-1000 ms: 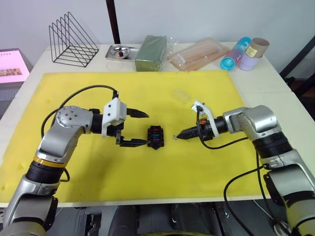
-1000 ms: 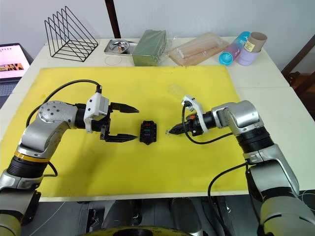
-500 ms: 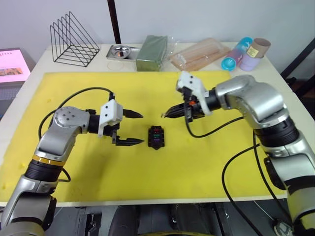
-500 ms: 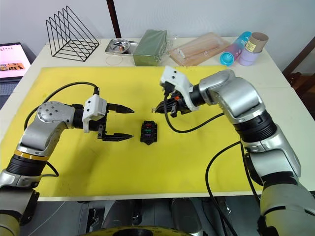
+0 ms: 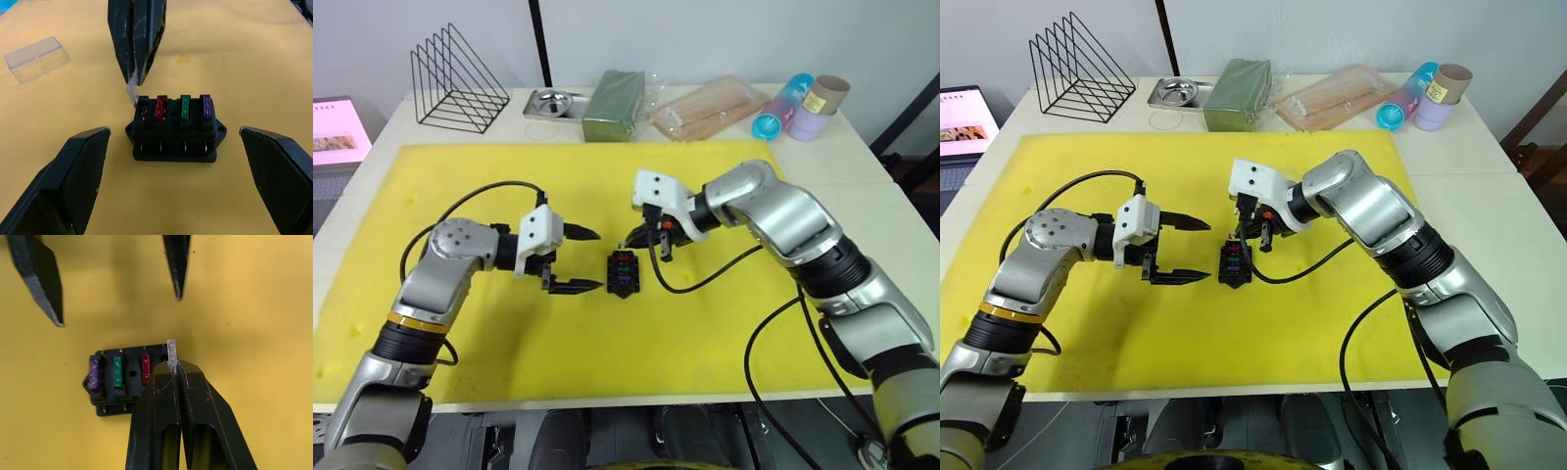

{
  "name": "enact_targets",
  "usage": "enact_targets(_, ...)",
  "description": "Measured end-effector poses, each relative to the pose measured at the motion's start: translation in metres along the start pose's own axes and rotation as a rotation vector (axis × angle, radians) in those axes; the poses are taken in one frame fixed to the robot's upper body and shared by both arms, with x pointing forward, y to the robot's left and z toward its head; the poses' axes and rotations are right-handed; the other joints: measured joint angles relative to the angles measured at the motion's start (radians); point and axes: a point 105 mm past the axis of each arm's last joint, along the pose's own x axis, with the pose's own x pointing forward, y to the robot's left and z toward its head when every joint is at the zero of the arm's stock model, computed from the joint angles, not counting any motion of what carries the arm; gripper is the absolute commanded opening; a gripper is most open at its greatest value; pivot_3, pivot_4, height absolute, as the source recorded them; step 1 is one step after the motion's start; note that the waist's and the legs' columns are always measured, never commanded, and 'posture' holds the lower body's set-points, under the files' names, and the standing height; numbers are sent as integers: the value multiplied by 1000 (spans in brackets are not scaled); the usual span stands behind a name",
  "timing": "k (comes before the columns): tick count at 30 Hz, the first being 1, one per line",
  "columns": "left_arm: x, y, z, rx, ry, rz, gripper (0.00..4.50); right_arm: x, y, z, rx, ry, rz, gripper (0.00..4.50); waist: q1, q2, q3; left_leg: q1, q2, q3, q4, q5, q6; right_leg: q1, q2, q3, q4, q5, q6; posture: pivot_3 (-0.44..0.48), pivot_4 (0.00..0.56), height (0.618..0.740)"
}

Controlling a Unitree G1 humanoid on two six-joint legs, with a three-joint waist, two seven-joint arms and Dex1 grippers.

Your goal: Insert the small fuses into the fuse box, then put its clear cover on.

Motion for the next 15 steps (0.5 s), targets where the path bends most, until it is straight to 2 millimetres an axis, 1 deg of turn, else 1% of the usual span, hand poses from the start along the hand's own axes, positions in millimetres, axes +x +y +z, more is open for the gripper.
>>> enact_targets(15,0,0,-1,1,1,2,4500,6,-1,-5,-8,24,10,13,0,0,0,0,0,0,0,0,0,0,0,0,0,0,0,0,150,740)
